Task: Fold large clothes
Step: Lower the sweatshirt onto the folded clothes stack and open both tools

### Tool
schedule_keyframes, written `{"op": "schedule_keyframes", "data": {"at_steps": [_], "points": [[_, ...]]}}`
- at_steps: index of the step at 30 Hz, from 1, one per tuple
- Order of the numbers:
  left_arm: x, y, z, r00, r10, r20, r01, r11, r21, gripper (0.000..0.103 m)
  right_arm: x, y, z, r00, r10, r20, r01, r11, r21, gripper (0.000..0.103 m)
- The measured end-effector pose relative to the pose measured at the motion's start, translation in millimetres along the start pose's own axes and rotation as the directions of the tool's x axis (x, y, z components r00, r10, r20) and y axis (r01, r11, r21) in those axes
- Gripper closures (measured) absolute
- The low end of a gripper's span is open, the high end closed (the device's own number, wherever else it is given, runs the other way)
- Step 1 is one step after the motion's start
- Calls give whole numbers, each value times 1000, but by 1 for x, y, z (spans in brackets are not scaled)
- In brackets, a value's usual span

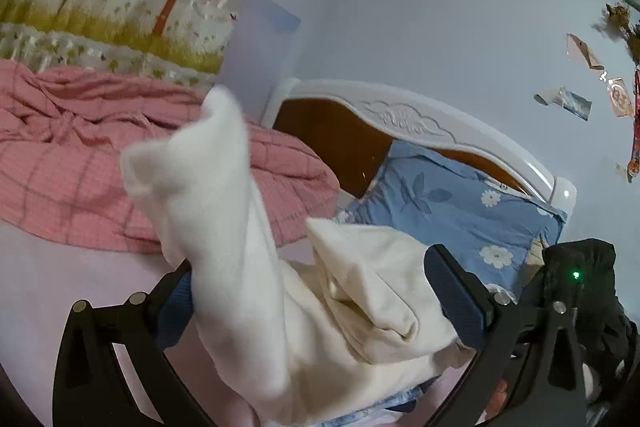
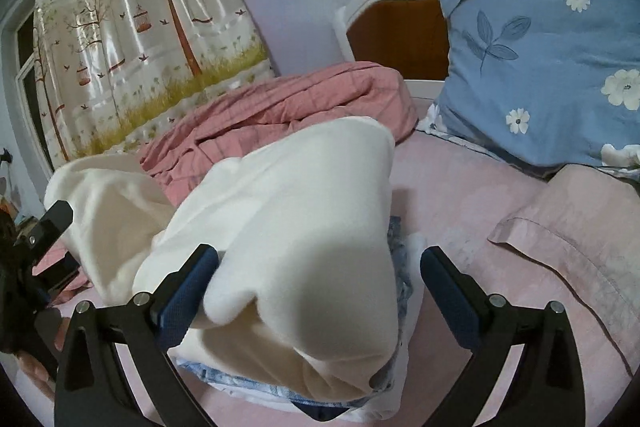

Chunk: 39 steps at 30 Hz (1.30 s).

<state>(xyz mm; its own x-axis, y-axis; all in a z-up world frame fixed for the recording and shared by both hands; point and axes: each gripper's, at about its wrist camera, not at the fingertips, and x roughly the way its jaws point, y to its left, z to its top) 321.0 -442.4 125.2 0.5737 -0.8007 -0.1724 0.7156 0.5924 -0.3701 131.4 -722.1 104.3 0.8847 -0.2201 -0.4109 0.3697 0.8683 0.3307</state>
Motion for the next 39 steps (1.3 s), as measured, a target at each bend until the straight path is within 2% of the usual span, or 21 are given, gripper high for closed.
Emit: {"op": "schedule_keyframes", "data": {"at_steps": [8, 9, 11, 13, 14, 17, 23, 25, 27, 29, 31, 33, 34, 36, 37, 39], "points": [[-39, 9, 20, 990, 24, 135, -23, 1000, -12, 1, -13, 13, -2, 997, -39, 67, 43, 997, -56, 1], [-47, 6, 21, 983, 55, 178, -58, 998, 11, 1, -13, 15, -2, 997, -40, 69, 44, 997, -64, 1], [-68, -6, 23, 954, 107, 281, -135, 987, 82, 1, -13, 17, -2, 996, -43, 72, 48, 996, -74, 1], [-90, -19, 26, 923, 116, 366, -176, 975, 136, 1, -12, 18, -2, 997, -40, 70, 46, 996, -82, 1], [-97, -22, 29, 922, 111, 371, -177, 973, 149, 1, -12, 19, -2, 997, -36, 67, 41, 995, -85, 1], [-106, -28, 33, 937, 50, 346, -114, 979, 169, 0, -11, 20, -1, 998, -22, 66, 28, 995, -94, 1], [-84, -38, 21, 964, 63, 259, -108, 981, 162, 1, -16, 24, -5, 996, -18, 91, 30, 991, -129, 1], [-82, -39, 11, 969, 52, 240, -90, 985, 150, 1, -25, 23, -7, 990, -42, 132, 57, 992, -110, 1], [-88, -46, -4, 976, 53, 212, -95, 977, 193, 1, -46, 22, -12, 968, -115, 223, 133, 989, -64, 1], [-101, -51, -20, 973, 85, 216, -135, 963, 232, 0, -68, 24, -22, 945, -143, 295, 165, 985, -51, 1], [-113, -55, -39, 974, 116, 196, -169, 945, 281, 0, -93, 30, -39, 929, -135, 344, 168, 983, -67, 0], [-127, -57, -59, 970, 142, 196, -203, 917, 344, 0, -111, 36, -57, 912, -143, 383, 184, 980, -72, 0], [-136, -54, -69, 966, 151, 211, -219, 911, 350, 0, -117, 39, -66, 900, -164, 405, 208, 976, -67, 0], [-149, -45, -83, 956, 178, 231, -246, 918, 310, 0, -127, 48, -90, 876, -188, 445, 250, 965, -84, 0], [-153, -40, -90, 951, 196, 238, -262, 921, 289, 0, -131, 50, -99, 876, -184, 445, 255, 961, -106, 0], [-155, -33, -104, 938, 225, 265, -298, 912, 283, 0, -131, 55, -115, 898, -162, 409, 245, 957, -159, 0]]}}
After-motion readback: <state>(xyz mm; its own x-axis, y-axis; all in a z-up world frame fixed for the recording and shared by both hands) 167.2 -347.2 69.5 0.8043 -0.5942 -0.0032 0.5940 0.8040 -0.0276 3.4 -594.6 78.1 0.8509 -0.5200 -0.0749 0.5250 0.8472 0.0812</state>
